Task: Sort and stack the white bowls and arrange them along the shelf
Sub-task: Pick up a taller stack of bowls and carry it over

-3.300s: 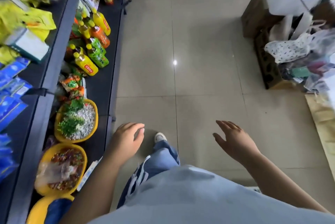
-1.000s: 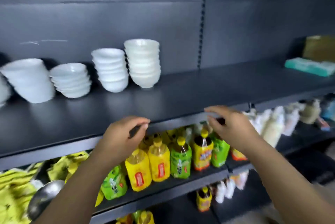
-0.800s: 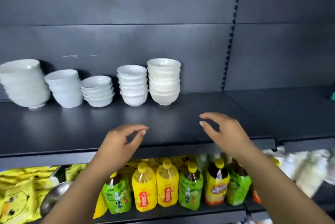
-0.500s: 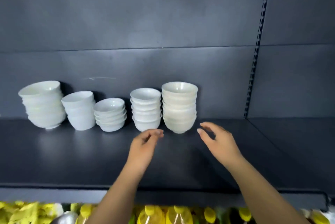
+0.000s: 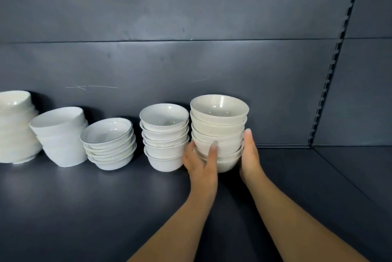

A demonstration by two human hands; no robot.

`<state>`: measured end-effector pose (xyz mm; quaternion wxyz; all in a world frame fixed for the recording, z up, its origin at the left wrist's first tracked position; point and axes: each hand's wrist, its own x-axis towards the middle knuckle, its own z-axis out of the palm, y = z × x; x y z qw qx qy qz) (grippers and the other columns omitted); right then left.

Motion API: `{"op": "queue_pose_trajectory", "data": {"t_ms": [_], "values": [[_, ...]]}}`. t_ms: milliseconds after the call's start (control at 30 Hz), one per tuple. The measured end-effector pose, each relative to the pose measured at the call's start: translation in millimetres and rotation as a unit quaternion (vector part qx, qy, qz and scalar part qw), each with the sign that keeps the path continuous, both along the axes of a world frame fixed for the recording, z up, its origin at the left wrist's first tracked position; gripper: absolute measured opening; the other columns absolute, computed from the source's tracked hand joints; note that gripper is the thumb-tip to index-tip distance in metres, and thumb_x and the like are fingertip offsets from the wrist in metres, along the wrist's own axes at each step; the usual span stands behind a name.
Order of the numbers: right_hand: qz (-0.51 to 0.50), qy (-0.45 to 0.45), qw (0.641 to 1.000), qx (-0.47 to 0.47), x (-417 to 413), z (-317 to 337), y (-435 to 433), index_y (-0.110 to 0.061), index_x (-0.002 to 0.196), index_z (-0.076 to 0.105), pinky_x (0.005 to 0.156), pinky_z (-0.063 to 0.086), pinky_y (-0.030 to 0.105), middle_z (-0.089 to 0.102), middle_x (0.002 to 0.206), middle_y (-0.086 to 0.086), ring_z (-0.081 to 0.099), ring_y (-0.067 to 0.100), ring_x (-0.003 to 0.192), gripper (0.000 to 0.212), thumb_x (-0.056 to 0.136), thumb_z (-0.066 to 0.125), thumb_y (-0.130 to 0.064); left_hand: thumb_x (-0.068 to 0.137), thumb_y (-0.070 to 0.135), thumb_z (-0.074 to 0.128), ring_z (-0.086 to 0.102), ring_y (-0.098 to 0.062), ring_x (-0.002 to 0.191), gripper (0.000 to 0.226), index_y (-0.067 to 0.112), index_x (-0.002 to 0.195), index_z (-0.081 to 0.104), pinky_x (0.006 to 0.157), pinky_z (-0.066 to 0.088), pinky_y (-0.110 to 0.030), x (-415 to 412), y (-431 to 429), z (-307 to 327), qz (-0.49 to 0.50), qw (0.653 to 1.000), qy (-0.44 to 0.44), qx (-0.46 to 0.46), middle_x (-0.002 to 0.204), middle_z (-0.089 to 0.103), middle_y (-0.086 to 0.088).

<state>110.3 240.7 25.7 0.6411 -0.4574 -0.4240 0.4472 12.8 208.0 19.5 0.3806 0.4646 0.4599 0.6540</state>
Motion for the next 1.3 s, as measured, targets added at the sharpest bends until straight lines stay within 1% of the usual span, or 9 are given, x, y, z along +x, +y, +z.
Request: {"op": "queue_pose_trajectory", "data": {"t_ms": [233,333,533,633,767,900,1033,1200,1300], "values": [[0.048,0.005,0.996,0.069,-4.2,-4.9,-7.1,-0.03,0.122,0.045,0.081,0.049,0.018,0.059,0.115,-0.011,0.058,0.002,0.102,0.032,0.092,0.048,-0.039,0.058,0.069,0.051,0.019,-0.007,0.135,0.102,0.024,0.145,0.023,0.115,0.02,-0.03,4.6,-7.7,-3.0,-0.004,0.998,0.051,0.021,0.15,0.023,0.004],[0.051,-0.004,0.996,0.077,-4.1,-4.2,-23.2,-0.03,0.122,0.041,0.073,0.049,0.011,0.056,0.113,-0.011,0.055,0.0,0.101,0.029,0.093,0.045,-0.03,0.061,0.067,0.056,0.019,-0.001,0.131,0.101,0.027,0.146,0.02,0.114,0.02,-0.03,6.7,-18.8,-0.9,-0.001,0.999,0.047,0.011,0.151,0.02,0.004],[0.072,-0.045,0.994,0.073,13.6,-7.8,-49.3,-0.032,0.117,0.04,0.078,0.045,0.016,0.054,0.109,-0.018,0.053,-0.002,0.099,0.031,0.089,0.053,-0.034,0.056,0.079,0.055,0.033,-0.015,0.134,0.103,0.022,0.139,0.035,0.112,0.031,-0.04,-1.8,-40.8,-0.8,0.008,0.997,0.074,0.038,0.143,0.038,0.001],[0.086,-0.064,0.992,0.066,29.0,-4.7,-50.2,-0.029,0.11,0.045,0.095,0.044,0.025,0.055,0.114,-0.011,0.054,0.005,0.106,0.019,0.091,0.05,-0.031,0.052,0.076,0.046,0.036,-0.018,0.128,0.091,0.021,0.124,0.039,0.11,0.031,-0.037,-12.5,-46.0,-2.8,0.01,0.994,0.106,0.014,0.133,0.038,-0.002],[0.127,-0.091,0.985,0.074,35.2,-2.2,-38.8,-0.033,0.113,0.045,0.105,0.039,0.037,0.051,0.13,-0.002,0.05,0.011,0.115,0.034,0.083,0.057,-0.045,0.062,0.067,0.057,0.038,-0.004,0.117,0.075,0.03,0.122,0.03,0.104,0.032,-0.024,-14.7,-41.9,3.6,-0.018,0.995,0.091,0.02,0.128,0.036,0.007],[0.188,-0.056,0.973,0.119,26.9,-8.7,-32.4,-0.033,0.124,0.044,0.097,0.043,0.025,0.057,0.124,-0.011,0.055,0.003,0.114,0.075,0.059,0.061,-0.067,0.079,0.044,0.064,0.042,0.022,0.106,0.068,0.032,0.133,0.026,0.087,0.037,0.0,-11.3,-33.0,-0.5,-0.066,0.996,0.037,0.05,0.125,0.042,0.025],[0.235,-0.028,0.962,0.14,26.8,-13.9,-25.0,-0.023,0.138,0.036,0.104,0.04,0.035,0.054,0.132,-0.004,0.051,0.012,0.123,0.105,0.052,0.069,-0.073,0.059,0.061,0.068,0.044,0.004,0.124,0.078,0.043,0.126,0.033,0.098,0.038,-0.015,-10.4,-28.8,-4.4,-0.073,0.995,0.027,0.061,0.136,0.046,0.017],[0.272,-0.011,0.951,0.149,24.1,-10.8,-34.0,-0.026,0.137,0.036,0.103,0.04,0.039,0.054,0.133,0.0,0.051,0.016,0.123,0.096,0.057,0.073,-0.065,0.056,0.071,0.07,0.042,-0.008,0.13,0.1,0.033,0.139,0.03,0.111,0.031,-0.041,-11.1,-38.7,-2.8,-0.06,0.994,0.018,0.088,0.14,0.046,0.012],[0.288,0.0,0.945,0.155,14.4,-1.3,-52.0,-0.024,0.136,0.037,0.103,0.041,0.041,0.054,0.132,0.002,0.052,0.018,0.122,0.097,0.056,0.074,-0.064,0.061,0.066,0.071,0.042,-0.012,0.131,0.097,0.028,0.14,0.032,0.111,0.031,-0.045,-17.7,-60.5,5.5,-0.031,0.994,0.014,0.108,0.14,0.047,0.008]]}}
